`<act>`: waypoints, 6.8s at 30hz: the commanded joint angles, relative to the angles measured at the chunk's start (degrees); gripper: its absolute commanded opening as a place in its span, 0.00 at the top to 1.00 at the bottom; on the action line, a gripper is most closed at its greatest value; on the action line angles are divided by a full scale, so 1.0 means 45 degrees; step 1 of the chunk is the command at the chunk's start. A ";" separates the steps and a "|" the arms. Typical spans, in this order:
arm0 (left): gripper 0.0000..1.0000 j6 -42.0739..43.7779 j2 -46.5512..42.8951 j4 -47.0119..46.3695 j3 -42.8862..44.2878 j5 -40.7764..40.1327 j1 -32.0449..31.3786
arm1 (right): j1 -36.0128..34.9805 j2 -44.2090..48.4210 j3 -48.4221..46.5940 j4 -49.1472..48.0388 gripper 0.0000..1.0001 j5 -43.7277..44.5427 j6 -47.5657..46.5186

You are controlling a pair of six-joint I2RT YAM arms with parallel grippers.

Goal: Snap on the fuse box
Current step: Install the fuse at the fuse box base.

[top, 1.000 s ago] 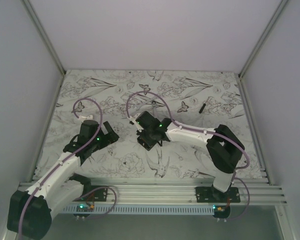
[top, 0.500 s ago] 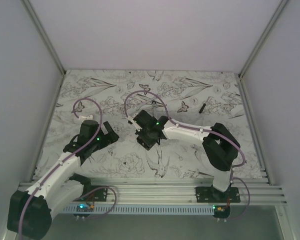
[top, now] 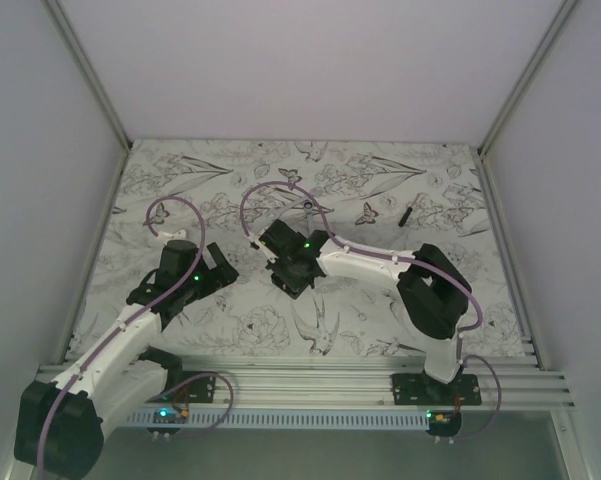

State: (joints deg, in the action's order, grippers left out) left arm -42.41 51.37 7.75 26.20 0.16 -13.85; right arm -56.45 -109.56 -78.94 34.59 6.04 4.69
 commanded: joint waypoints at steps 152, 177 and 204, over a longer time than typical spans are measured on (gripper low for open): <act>0.00 -0.0093 -0.0617 0.0309 -0.0099 -0.0058 0.0118 | 0.0551 0.0012 -0.0564 0.1685 0.87 -0.0689 0.0356; 0.00 -0.0081 -0.0577 0.0312 -0.0117 -0.0176 0.0126 | 0.0551 -0.2040 0.1303 0.2931 1.00 -0.0280 0.0514; 0.00 -0.0097 -0.0792 0.0328 -0.0157 -0.0048 0.0117 | 0.0532 0.0298 -0.0795 0.1804 0.68 -0.0819 0.1061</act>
State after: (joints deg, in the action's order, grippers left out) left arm -42.83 48.36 7.81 26.17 -0.05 -13.76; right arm -54.22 -109.03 -79.00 42.44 2.48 8.36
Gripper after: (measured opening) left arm 0.997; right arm 0.307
